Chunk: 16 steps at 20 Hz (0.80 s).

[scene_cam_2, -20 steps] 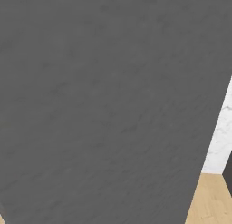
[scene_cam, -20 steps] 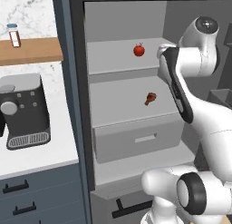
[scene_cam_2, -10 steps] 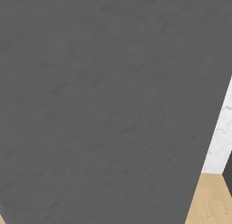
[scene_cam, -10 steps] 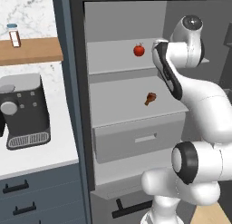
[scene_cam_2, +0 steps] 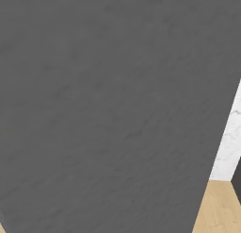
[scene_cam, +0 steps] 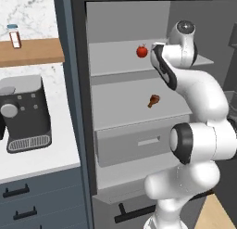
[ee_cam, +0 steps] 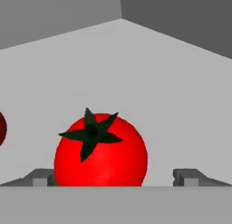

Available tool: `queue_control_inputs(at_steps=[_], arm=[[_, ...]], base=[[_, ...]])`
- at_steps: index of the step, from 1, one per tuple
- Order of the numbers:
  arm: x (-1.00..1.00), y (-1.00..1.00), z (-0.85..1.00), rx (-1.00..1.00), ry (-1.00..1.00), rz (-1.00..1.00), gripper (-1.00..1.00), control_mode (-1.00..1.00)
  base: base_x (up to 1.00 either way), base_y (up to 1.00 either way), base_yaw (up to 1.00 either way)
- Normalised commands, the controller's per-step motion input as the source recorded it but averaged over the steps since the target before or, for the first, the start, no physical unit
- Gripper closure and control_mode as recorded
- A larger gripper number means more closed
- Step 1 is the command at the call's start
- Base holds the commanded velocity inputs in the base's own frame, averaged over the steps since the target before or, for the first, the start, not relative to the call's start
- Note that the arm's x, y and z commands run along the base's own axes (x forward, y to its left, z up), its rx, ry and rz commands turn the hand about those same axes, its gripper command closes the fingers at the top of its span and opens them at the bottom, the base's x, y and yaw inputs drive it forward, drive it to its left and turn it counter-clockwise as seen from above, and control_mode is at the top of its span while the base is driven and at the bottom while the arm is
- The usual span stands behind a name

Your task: Place one tomato and one chicken drumstick in each tupperware on the nearby counter, to pack two identical lunches.

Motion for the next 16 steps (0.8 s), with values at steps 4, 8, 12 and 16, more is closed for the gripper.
queue_control_inputs(at_steps=[4, 8, 12, 16], arm=[[0.59, -0.09, -0.21, 0.00, 0.00, -0.01, -1.00, -1.00], [0.14, 0.00, -0.14, -0.01, 0.00, 0.00, 1.00, -1.00], [-0.15, 0.00, -0.33, -0.01, 0.00, 0.00, 1.00, -1.00], [-0.88, 0.00, -0.09, -0.01, 0.00, 0.09, 1.00, -1.00]], base=[[0.00, 0.00, 0.00], [0.00, 0.00, 0.00], [0.00, 0.00, 0.00], [0.00, 0.00, 0.00]])
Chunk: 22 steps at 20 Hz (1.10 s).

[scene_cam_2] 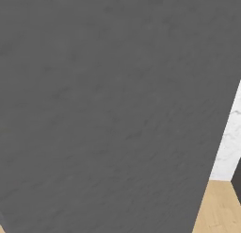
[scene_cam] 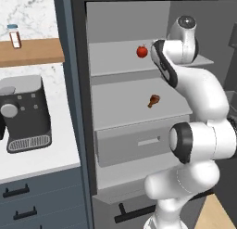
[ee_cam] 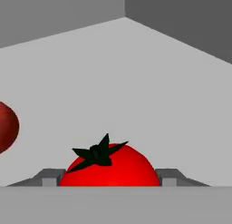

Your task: Place one tomato and one chicken drumstick in each tupperware on the nearby counter, to pack two identical lunches.

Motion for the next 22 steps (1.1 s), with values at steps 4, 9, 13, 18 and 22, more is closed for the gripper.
queue_control_inputs(at_steps=[4, 9, 13, 18, 22], arm=[[-1.00, 0.05, 0.00, 0.00, 0.00, 0.12, 1.00, -1.00], [-1.00, 0.35, 0.00, -0.05, 0.02, 0.12, 1.00, -1.00], [-1.00, 0.63, -0.21, -0.10, 0.03, 0.13, 1.00, -1.00], [-0.99, 0.69, -0.35, -0.11, 0.04, 0.19, 1.00, -1.00], [-1.00, 0.54, -0.50, -0.10, 0.00, 0.23, 1.00, -1.00]], base=[[0.00, 0.00, 0.00], [0.00, 0.00, 0.00], [0.00, 0.00, 0.00], [0.00, 0.00, 0.00], [0.00, 0.00, 0.00]])
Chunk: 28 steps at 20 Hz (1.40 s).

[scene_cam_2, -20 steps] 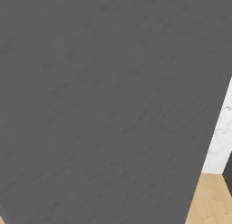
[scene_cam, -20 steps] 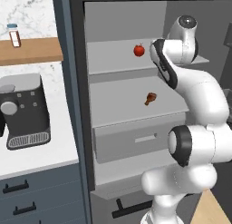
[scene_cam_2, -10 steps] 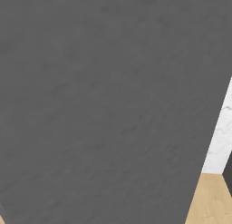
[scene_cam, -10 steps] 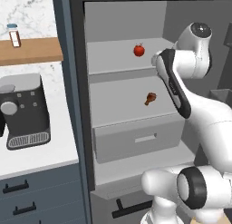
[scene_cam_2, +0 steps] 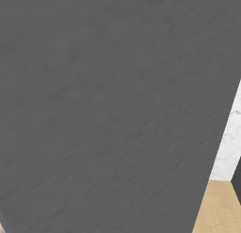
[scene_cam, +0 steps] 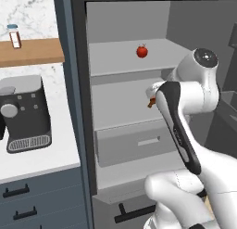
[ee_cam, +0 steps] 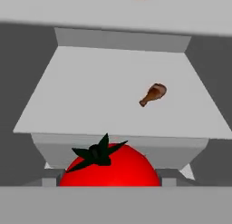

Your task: Place one tomato and one chicken drumstick in each tupperware on the nearby counter, to pack two identical lunches.

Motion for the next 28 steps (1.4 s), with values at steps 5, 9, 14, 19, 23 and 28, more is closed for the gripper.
queue_control_inputs(at_steps=[5, 9, 14, 19, 23, 28], arm=[[-0.20, 0.11, -0.11, -0.02, 0.00, 0.05, 1.00, 1.00], [0.00, 0.00, 0.00, 0.00, 0.00, 0.00, 1.00, 1.00], [0.00, 0.00, 0.00, 0.00, 0.00, 0.00, 1.00, 1.00], [0.00, 0.00, 0.00, 0.00, 0.00, 0.00, 1.00, 1.00], [0.00, 0.00, 0.00, 0.00, 0.00, 0.00, 1.00, 1.00], [0.00, 0.00, 0.00, 0.00, 0.00, 0.00, 1.00, 1.00]], base=[[-0.80, 0.46, 0.22], [-0.77, 0.93, 0.25], [-0.02, 1.00, 0.07], [0.22, 1.00, 0.00], [0.25, 1.00, 0.00], [0.29, 1.00, 0.00]])
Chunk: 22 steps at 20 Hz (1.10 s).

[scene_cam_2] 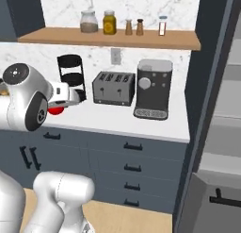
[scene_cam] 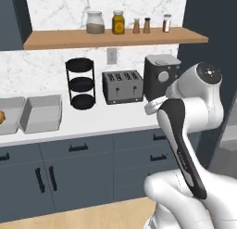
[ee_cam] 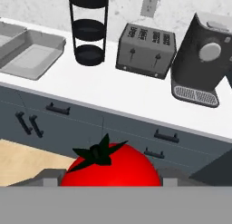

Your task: Place one tomato and one chicken drumstick in each tupperware on the nearby counter, to pack two identical lunches.

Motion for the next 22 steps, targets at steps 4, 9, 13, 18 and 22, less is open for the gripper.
queue_control_inputs(at_steps=[4, 9, 13, 18, 22], arm=[[0.00, 0.00, 0.00, 0.00, 0.00, 0.00, 1.00, 1.00], [0.00, 0.00, 0.00, 0.00, 0.00, 0.00, 1.00, 1.00], [0.00, 0.00, 0.00, 0.00, 0.00, 0.00, 1.00, 1.00], [0.00, 0.00, 0.00, 0.00, 0.00, 0.00, 1.00, 1.00], [0.00, 0.00, 0.00, 0.00, 0.00, 0.00, 1.00, 1.00]], base=[[0.57, 1.00, 0.00], [0.90, 1.00, 0.00], [0.82, 1.00, 0.00], [0.64, 1.00, 0.00], [0.60, 1.00, 0.00]])
